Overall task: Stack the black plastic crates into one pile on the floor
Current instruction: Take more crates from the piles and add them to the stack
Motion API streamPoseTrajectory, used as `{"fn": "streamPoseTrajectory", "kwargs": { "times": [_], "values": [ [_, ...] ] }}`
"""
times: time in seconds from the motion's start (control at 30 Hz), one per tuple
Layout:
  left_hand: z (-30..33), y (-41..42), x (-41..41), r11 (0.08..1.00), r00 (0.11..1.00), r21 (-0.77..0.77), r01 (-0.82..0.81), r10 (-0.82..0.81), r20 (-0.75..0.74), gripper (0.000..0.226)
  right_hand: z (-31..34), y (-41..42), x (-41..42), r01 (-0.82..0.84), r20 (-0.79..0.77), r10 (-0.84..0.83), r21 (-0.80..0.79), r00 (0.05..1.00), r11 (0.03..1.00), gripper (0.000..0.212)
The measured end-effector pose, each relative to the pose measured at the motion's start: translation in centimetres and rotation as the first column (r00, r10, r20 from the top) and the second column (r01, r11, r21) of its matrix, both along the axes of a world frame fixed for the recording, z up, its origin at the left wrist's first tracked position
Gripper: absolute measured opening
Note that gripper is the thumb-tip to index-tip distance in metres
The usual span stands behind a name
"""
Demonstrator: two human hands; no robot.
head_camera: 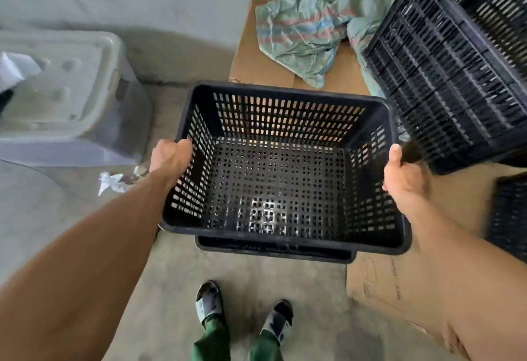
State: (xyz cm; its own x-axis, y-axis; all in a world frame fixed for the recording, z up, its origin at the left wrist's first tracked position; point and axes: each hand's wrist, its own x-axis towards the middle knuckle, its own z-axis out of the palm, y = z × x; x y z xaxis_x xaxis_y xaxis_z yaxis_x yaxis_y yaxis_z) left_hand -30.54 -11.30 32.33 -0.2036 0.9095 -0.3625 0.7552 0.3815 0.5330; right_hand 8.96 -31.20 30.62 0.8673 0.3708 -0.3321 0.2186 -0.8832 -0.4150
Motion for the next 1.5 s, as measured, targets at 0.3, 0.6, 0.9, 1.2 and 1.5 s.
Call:
{"fn": "streamPoseTrajectory", "kwargs": {
  "times": [0.3, 0.6, 0.9, 1.2, 1.5],
  "values": [
    [-0.5, -4.1, -0.9, 0.994, 0.995, -0.064, -0.094, 0.092, -0.026, 0.044, 0.0, -2.9, -0.6, 0.030, -0.017, -0.029, 0.034, 0.999, 0.999, 0.096],
    [0.5, -4.2, 0.0, 0.999, 0.998, 0.005, -0.042, 0.042, -0.038, 0.025, -1.7, -3.8, -1.8, 0.075, 0.098, -0.076, 0.019, 0.992, 0.997, 0.099],
    [0.5, -5.2, -0.3, 1.000, 0.998, 0.012, 0.013, -0.012, -0.069, 0.022, -2.3, -4.0, -1.3, 0.053, 0.145, -0.061, 0.056, 0.988, 0.997, 0.096],
    [0.2, -5.8, -0.7, 0.999, 0.992, 0.044, 0.016, -0.011, -0.128, 0.030, -1.6, -3.9, -0.9, -0.046, 0.196, 0.053, -0.040, 0.979, 0.998, 0.084],
    [-0.4, -5.4, -1.9, 0.768, 0.754, 0.258, 0.586, -0.399, -0.522, 0.086, 1.9, -4.9, -1.1, -0.387, 0.465, 0.339, 0.010, 0.818, 0.922, 0.066]
  ]
}}
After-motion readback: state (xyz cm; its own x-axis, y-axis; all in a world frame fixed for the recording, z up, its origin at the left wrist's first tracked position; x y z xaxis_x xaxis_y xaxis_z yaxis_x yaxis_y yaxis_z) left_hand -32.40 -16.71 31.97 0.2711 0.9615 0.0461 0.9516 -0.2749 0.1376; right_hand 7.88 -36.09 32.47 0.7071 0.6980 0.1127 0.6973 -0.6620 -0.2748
